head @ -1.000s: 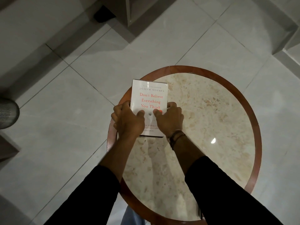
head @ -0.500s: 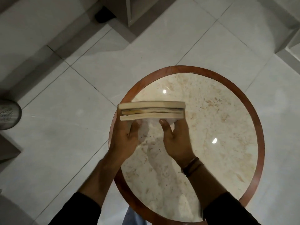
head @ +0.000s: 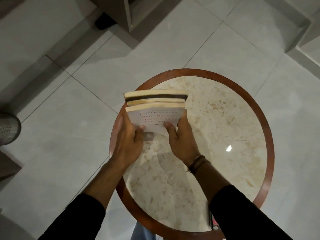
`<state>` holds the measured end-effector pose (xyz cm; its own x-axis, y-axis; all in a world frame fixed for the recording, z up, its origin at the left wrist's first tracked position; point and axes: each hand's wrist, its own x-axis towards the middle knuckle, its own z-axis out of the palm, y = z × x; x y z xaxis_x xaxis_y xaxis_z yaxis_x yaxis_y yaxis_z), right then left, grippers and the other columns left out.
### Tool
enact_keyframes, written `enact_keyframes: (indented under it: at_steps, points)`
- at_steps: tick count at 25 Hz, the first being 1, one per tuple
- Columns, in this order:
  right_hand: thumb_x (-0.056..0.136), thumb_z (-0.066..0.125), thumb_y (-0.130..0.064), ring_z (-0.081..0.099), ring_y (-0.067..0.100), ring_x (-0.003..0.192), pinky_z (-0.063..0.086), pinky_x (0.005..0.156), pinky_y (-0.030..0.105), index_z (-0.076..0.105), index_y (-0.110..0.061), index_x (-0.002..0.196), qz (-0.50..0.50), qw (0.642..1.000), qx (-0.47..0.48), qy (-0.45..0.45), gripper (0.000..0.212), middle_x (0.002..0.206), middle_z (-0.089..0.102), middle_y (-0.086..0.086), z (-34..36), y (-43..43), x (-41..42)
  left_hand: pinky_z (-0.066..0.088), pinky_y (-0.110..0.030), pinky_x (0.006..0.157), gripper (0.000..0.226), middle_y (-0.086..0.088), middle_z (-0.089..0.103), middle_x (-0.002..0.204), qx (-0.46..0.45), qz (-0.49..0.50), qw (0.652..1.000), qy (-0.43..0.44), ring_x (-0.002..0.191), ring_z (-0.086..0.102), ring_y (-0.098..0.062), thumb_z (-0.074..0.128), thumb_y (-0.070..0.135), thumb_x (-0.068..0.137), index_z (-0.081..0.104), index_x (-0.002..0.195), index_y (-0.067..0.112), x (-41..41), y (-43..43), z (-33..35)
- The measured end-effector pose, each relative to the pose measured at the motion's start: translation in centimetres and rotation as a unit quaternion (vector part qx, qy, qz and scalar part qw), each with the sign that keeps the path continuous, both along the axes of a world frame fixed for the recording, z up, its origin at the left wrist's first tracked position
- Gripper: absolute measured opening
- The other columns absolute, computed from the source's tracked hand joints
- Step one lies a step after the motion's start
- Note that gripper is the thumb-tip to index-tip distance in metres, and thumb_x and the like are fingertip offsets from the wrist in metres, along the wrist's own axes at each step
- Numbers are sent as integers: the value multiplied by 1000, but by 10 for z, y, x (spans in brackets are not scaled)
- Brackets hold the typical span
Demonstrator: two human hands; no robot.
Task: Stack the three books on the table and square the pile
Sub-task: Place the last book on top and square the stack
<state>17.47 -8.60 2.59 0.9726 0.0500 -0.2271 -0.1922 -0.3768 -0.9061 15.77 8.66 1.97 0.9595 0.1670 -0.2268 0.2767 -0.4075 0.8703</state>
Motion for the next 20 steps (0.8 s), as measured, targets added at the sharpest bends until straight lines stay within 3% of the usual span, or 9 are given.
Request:
enact_keyframes:
  at_steps: [1, 3, 4, 6, 10, 12, 16, 20]
  points:
    - [107, 56, -5, 64, -3, 120, 62, 98, 21, 34, -30, 140, -8, 1000, 10, 10, 47, 132, 61, -11, 4, -11, -1, 58, -10, 91, 61, 4, 60, 138, -15, -10, 1000, 0, 121, 62, 8, 56, 28, 104, 38, 158, 5, 1, -7, 5]
    - [106, 58, -4, 68, -2, 116, 65, 88, 19, 31, -31, 138, -36, 998, 20, 56, 50, 129, 60, -18, 11, -44, -11, 66, -25, 91, 55, 4, 62, 140, -67, -34, 995, 59, 124, 68, -4, 62, 17, 105, 33, 152, 19, -2, -32, 12]
    - [106, 60, -4, 70, 3, 115, 66, 81, 18, 32, -29, 137, -58, 994, 25, 92, 49, 129, 62, -14, 14, -65, -18, 68, -32, 90, 56, 3, 63, 142, -78, -53, 990, 105, 125, 69, -13, 63, 11, 105, 32, 148, 28, -3, -49, 15]
    - [103, 66, -10, 74, 17, 115, 67, 75, 24, 43, -21, 136, -101, 983, 7, 152, 42, 131, 67, -1, 19, -109, -31, 64, -29, 89, 58, 2, 63, 143, -56, -81, 979, 177, 125, 68, -18, 67, 8, 101, 38, 146, 29, -5, -87, 16]
    - [100, 73, -16, 75, 30, 114, 64, 80, 34, 62, -12, 139, -177, 961, -38, 207, 41, 131, 72, 6, 18, -201, -53, 62, -45, 103, 56, -7, 66, 145, -19, -138, 963, 231, 125, 70, -27, 74, 15, 94, 55, 147, 19, -9, -174, 13]
    - [98, 75, -17, 73, 32, 115, 63, 78, 34, 66, -11, 137, -200, 954, -42, 221, 40, 130, 74, 8, 13, -235, -59, 62, -43, 99, 54, -5, 70, 143, 3, -157, 957, 244, 123, 71, -28, 74, 16, 94, 57, 145, 20, -10, -211, 11]
    - [96, 78, -18, 73, 34, 116, 64, 96, 53, 71, -8, 132, -214, 949, -45, 228, 37, 130, 75, 9, 2, -271, -62, 58, -37, 85, 51, -3, 70, 140, 44, -148, 957, 247, 119, 71, -28, 73, 18, 94, 57, 142, 21, -10, -254, 3]
    - [95, 80, -16, 76, 32, 110, 64, 98, 52, 77, -7, 123, -231, 944, -46, 231, 30, 125, 79, 8, -10, -287, -62, 58, -38, 86, 52, -5, 67, 139, 52, -138, 960, 236, 116, 71, -28, 74, 18, 92, 57, 142, 20, -17, -271, -4]
